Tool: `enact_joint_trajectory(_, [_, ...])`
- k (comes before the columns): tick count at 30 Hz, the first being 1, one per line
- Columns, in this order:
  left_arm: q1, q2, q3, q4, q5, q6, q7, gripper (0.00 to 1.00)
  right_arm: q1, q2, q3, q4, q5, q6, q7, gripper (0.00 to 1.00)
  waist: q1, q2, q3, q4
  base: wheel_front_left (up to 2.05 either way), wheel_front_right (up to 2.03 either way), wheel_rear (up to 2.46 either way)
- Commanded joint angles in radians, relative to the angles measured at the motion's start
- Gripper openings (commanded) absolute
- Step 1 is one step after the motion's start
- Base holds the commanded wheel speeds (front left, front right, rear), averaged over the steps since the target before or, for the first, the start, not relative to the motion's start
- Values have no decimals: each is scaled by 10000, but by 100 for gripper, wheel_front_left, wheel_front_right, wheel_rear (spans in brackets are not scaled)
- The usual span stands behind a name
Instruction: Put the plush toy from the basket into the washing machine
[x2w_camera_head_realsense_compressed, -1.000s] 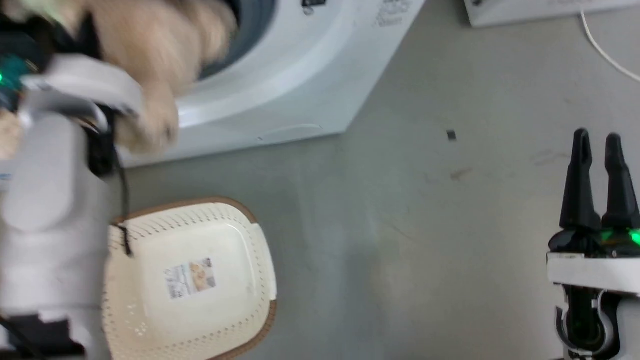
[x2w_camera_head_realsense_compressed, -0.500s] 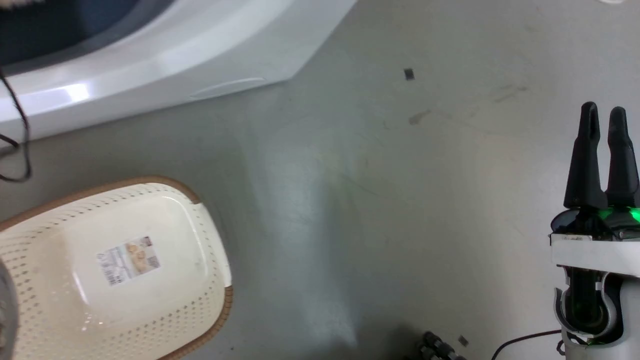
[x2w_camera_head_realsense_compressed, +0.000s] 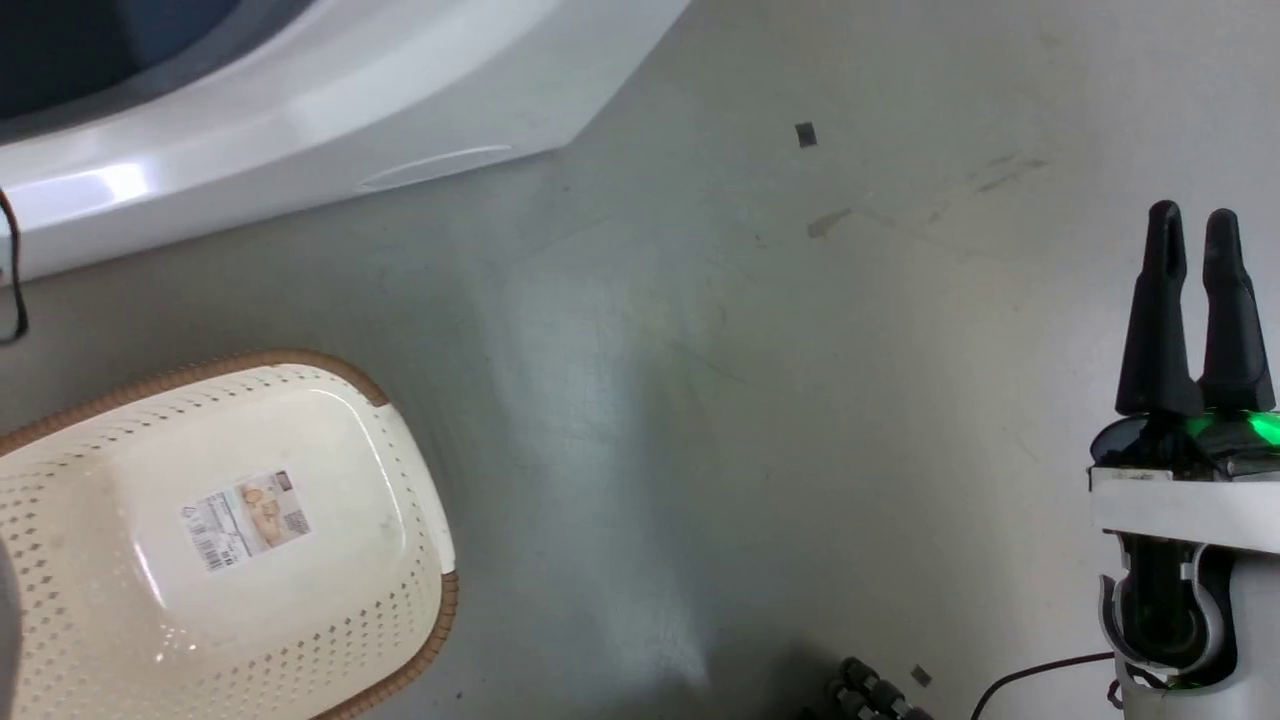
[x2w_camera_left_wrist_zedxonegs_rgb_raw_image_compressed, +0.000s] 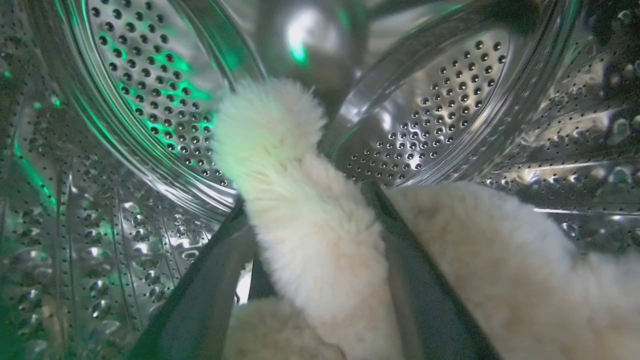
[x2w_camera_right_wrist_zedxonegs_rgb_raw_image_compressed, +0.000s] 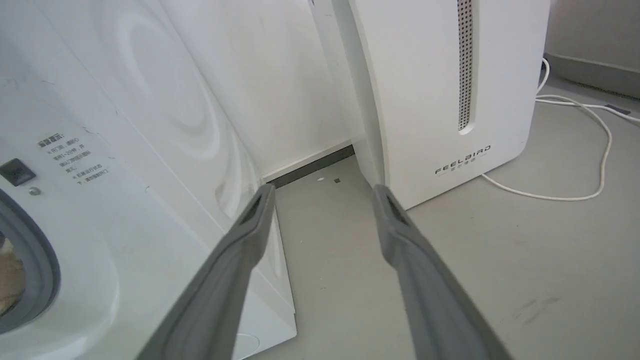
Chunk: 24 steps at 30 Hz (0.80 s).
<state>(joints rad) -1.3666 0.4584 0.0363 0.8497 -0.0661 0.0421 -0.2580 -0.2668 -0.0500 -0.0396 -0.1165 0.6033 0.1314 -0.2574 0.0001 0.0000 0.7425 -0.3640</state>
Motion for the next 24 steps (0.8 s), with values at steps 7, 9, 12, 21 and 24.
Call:
enact_joint_trajectory(7, [1253,-320,162,192,-319,18,-38,100,38,-2,126,14,-472,-7,-44,100,-1,0,-798,523,0,0,0])
enact_joint_trajectory(9, [1563,-389,182,111,-343,10,-38,100,108,-2,158,37,-577,-7,-44,100,-1,0,-1059,643,0,0,0])
enact_joint_trajectory(12, [2011,-498,164,-55,-343,-42,-38,100,258,-2,207,89,-724,-7,-44,100,-1,0,-1454,828,0,0,0])
enact_joint_trajectory(21, [3415,-881,53,-740,-325,-220,-38,100,728,-2,310,286,-1095,-7,-44,100,-1,0,-2485,1243,0,0,0])
enact_joint_trajectory(24, [3969,-1093,35,-1004,-327,-210,-38,100,855,-2,322,334,-1183,-7,-44,100,-1,0,-2833,1368,0,0,0])
